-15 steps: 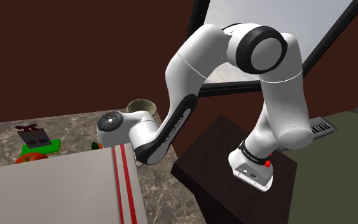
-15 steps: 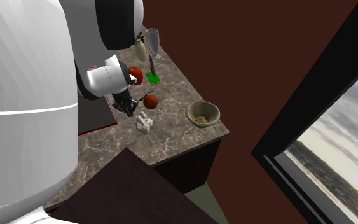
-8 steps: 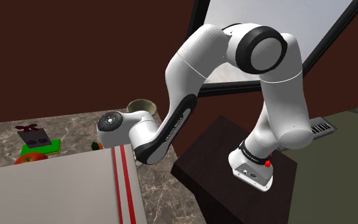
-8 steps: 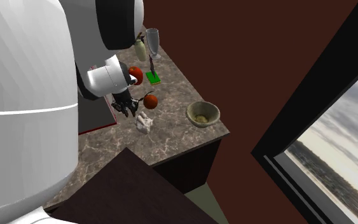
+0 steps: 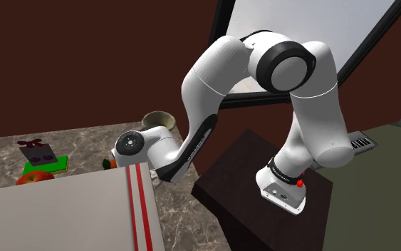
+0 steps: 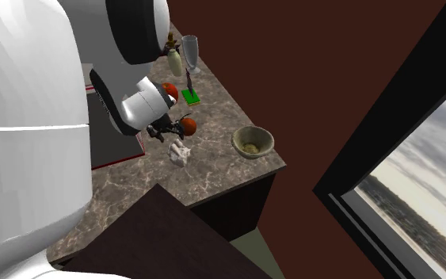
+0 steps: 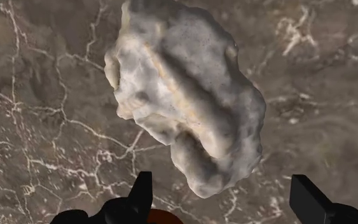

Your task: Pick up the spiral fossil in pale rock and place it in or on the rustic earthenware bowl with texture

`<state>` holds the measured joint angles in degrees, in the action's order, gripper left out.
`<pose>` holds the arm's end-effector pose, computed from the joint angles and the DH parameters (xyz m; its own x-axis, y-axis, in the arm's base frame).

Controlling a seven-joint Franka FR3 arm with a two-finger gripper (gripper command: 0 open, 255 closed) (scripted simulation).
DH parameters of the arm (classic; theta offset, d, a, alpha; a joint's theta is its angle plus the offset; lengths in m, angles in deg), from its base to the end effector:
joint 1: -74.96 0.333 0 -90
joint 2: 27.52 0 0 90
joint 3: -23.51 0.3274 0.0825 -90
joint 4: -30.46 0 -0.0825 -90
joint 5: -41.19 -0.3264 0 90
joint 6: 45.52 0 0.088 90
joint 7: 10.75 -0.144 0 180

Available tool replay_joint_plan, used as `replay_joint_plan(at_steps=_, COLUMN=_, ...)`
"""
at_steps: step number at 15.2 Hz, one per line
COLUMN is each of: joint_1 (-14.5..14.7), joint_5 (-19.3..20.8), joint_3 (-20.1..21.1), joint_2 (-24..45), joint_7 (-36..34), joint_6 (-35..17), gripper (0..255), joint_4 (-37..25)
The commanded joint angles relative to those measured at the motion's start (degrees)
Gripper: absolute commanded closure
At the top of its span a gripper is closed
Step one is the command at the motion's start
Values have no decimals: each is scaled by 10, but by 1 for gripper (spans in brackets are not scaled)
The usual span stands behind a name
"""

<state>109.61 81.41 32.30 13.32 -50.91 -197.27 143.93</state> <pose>0.4126 0.3987 0.1246 0.7906 0.6075 0.0770 0.5839 -0.7857 0.2040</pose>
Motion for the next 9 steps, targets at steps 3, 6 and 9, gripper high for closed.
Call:
replay_joint_plan(at_steps=3, joint_1=6, joint_5=13, joint_3=-14, joint_2=31, joint_7=-9, joint_6=-17, gripper=0, joint_4=-18)
replay_joint_plan(at_steps=6, joint_1=6, joint_5=14, joint_3=-15, joint_2=36, joint_7=-10, joint_6=-19, gripper=0, joint_4=-20)
replay_joint_plan(at_steps=9, joint_1=6, joint_5=14, joint_3=-15, joint_2=36, joint_7=-10, joint_6=-19, gripper=0, joint_4=-20)
